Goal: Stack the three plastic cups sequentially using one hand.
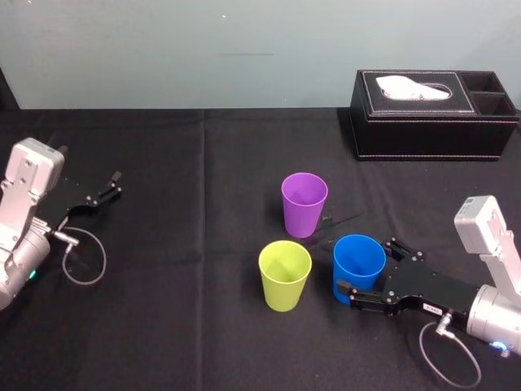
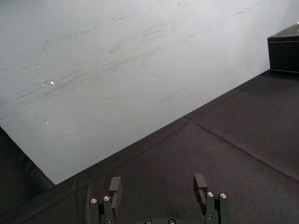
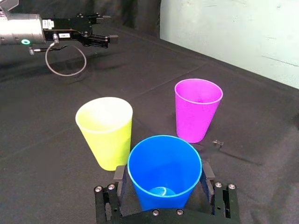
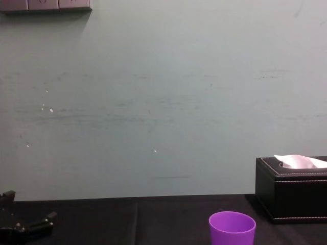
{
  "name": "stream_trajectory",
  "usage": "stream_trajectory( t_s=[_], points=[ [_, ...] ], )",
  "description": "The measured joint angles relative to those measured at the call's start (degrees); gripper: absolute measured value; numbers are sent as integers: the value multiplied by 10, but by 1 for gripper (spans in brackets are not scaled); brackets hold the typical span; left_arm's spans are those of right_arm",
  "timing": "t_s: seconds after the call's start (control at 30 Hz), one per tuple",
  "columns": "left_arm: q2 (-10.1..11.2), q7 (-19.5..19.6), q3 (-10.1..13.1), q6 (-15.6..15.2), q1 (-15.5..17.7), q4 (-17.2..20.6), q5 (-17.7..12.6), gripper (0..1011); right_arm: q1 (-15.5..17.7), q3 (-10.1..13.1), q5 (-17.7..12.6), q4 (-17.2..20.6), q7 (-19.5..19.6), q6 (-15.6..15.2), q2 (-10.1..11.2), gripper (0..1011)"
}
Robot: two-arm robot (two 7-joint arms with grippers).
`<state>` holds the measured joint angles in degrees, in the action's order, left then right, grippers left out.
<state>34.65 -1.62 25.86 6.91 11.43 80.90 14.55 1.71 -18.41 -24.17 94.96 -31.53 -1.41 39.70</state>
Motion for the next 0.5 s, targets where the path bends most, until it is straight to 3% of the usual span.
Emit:
stream_trajectory(
  t_s=[0.23,0.5],
  points=[
    [0,0,0,0,0,0,0,1012,1,1,0,1,1,0,1,994],
    [0,0,0,0,0,0,0,1011,1,1,0,1,1,-1,2,814]
  ],
)
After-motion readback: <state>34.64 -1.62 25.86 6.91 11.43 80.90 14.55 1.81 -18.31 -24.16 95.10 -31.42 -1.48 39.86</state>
